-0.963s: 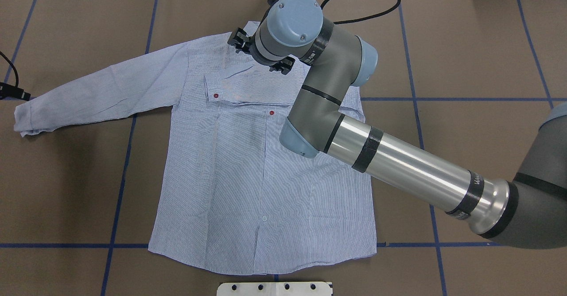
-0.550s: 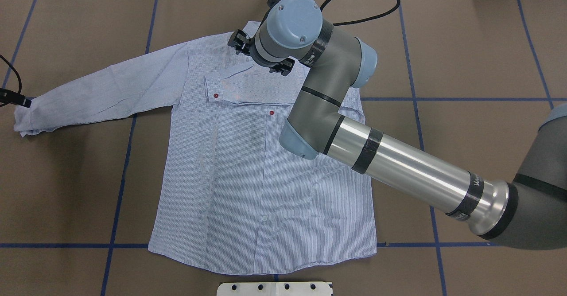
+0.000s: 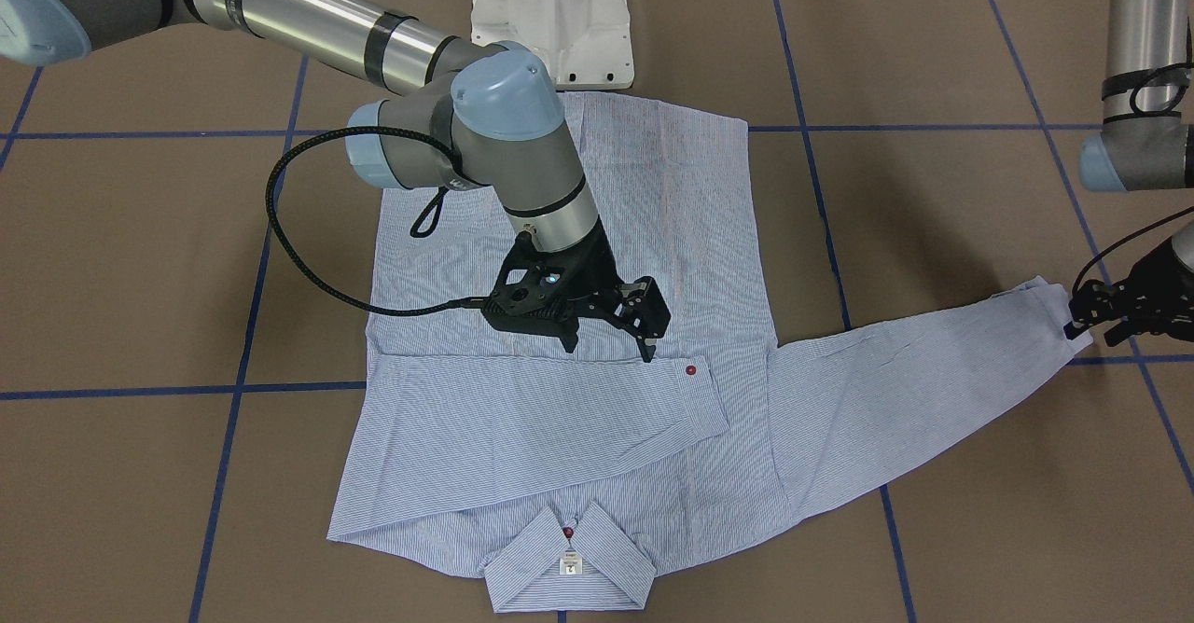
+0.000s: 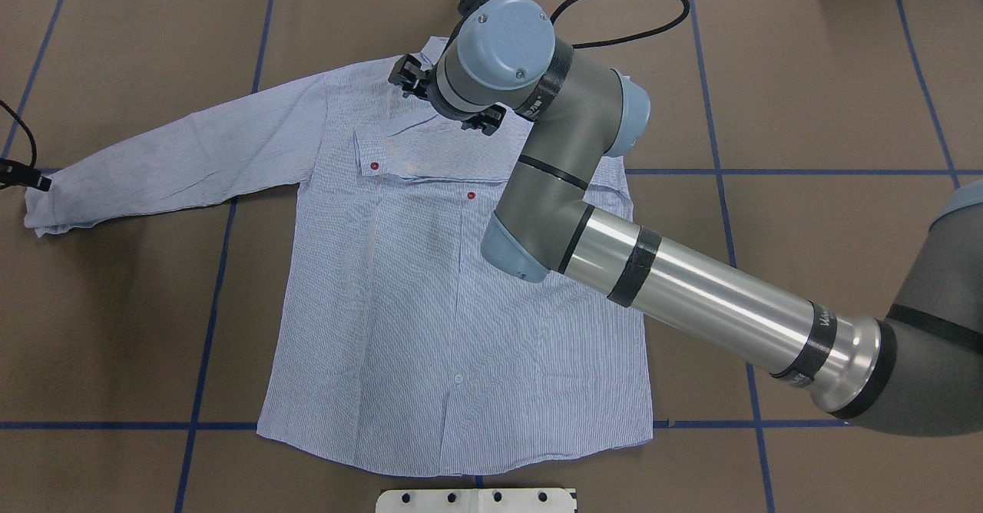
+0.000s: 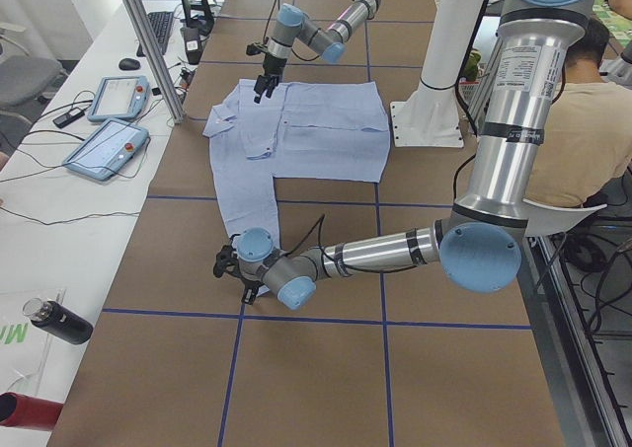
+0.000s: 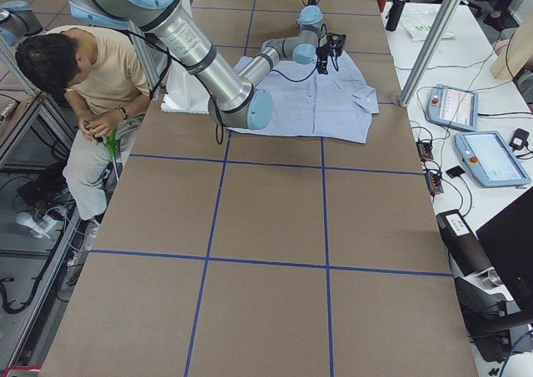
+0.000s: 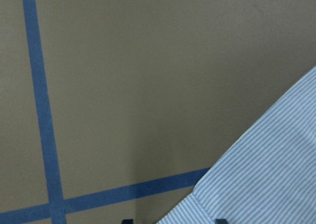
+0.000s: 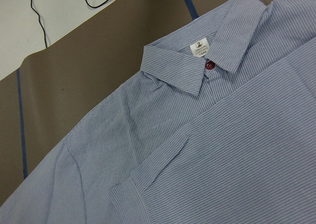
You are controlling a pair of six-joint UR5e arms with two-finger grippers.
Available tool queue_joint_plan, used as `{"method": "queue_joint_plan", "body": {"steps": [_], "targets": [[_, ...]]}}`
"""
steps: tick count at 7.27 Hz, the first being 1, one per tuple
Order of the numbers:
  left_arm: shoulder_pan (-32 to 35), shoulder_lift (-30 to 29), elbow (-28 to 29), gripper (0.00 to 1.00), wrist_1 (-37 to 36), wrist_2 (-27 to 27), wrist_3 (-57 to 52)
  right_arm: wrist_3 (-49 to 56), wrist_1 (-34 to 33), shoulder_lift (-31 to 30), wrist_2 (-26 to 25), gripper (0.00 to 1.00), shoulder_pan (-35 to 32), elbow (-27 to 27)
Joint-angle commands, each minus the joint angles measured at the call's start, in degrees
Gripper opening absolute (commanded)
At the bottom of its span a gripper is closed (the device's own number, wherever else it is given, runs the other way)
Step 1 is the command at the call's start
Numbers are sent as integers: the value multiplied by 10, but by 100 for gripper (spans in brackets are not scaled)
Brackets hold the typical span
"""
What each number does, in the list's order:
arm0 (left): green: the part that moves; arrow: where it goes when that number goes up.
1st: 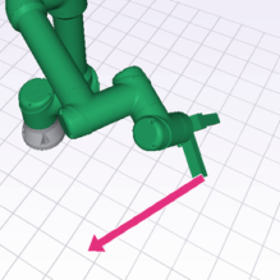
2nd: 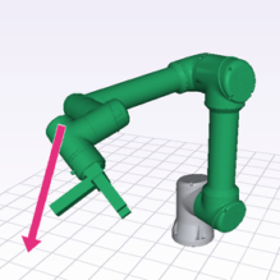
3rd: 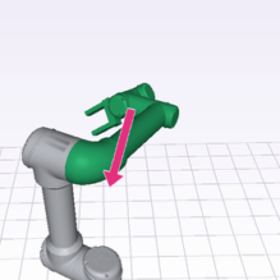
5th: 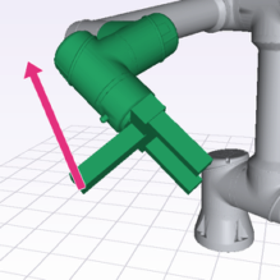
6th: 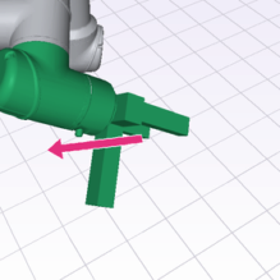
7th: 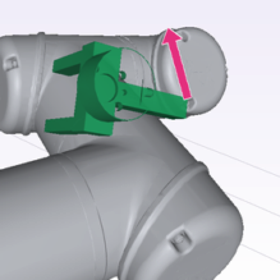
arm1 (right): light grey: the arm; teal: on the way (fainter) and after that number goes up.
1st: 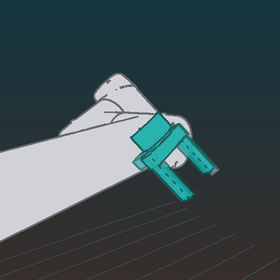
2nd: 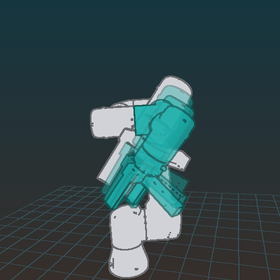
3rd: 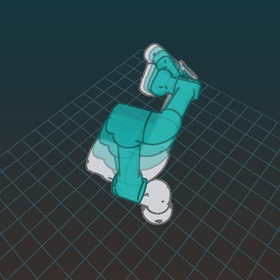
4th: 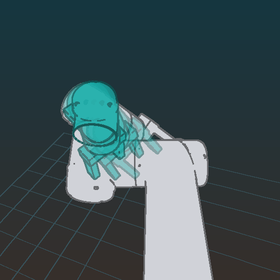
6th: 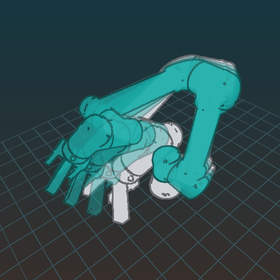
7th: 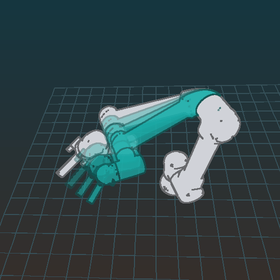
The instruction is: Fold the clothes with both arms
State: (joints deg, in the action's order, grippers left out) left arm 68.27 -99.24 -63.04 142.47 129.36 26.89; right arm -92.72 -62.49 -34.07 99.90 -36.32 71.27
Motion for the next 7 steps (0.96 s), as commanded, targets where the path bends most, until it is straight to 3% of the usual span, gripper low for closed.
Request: {"method": "queue_joint_plan", "body": {"steps": [1, 4, 5, 6, 7], "targets": [[-1, 1, 1, 55, 0, 1, 0, -1, 0, 1, -1, 99, 0, 1], [-6, 1, 4, 51, 1, 1, -1, -4, 0, 1, -1, 100, 0, 6], [-6, 1, 3, 18, 1, 2, 0, -4, 0, 1, -1, 100, 0, 9], [-6, 2, 4, 0, 1, 2, -1, -4, 0, 1, -1, 100, 0, 11], [-6, 3, 4, 0, 2, 8, -2, -4, 1, 0, -1, 99, 0, 13]]}}
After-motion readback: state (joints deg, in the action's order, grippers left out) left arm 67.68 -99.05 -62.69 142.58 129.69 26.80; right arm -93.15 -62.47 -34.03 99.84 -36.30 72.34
